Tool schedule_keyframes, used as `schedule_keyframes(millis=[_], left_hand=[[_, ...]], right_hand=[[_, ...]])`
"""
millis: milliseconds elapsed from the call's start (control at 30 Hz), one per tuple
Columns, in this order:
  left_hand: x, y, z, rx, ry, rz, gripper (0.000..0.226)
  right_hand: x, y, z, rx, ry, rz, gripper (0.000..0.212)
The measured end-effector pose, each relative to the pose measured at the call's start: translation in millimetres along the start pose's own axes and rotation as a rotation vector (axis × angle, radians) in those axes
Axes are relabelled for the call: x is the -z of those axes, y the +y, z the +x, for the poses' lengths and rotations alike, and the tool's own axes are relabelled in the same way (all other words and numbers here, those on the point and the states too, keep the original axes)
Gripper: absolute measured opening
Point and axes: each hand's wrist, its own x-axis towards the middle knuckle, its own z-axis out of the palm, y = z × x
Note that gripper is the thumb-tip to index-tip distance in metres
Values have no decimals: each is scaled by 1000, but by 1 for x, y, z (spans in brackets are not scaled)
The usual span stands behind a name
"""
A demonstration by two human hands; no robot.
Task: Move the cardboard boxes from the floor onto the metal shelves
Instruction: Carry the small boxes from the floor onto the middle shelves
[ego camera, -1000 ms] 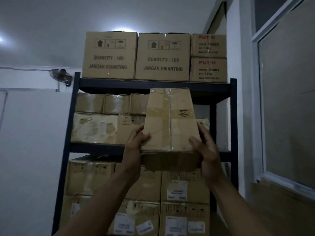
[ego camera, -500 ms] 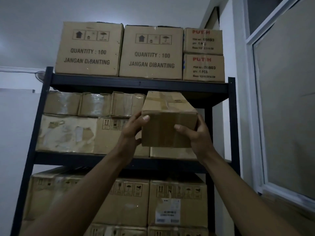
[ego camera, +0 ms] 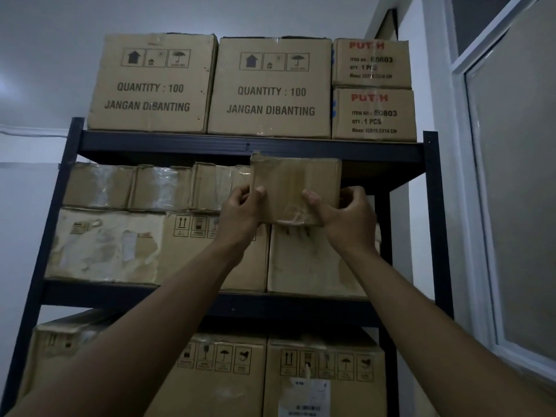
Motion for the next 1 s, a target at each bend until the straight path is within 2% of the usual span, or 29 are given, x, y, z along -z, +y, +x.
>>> schedule_keyframes(millis=[67,167,267,367,500,667,1000], left_hand=[[-2,0,6,-10,43,10,32],[-3,-2,12,-29,65,46,20],[-5,-3,17,-43,56,110,32],[-10,-4,22,-46,86,167,35],[-12,-4,28,-65,137,234,23],[-11,-9,35,-95,149,392,31],[-7,-20,49,-192,192,606,29]], right_hand=[[-6,-3,10,-9,11,-38,74],[-11,2,21,-17,3,-25,58],[-11,13,26,-19,0,-11,50],[-12,21,27,-11,-21,-15,49],[-16,29,28,13,-33,-92,51],[-23,34,33,-21,-53,-173,49],[-28,40,33,0,-131,-277,38]])
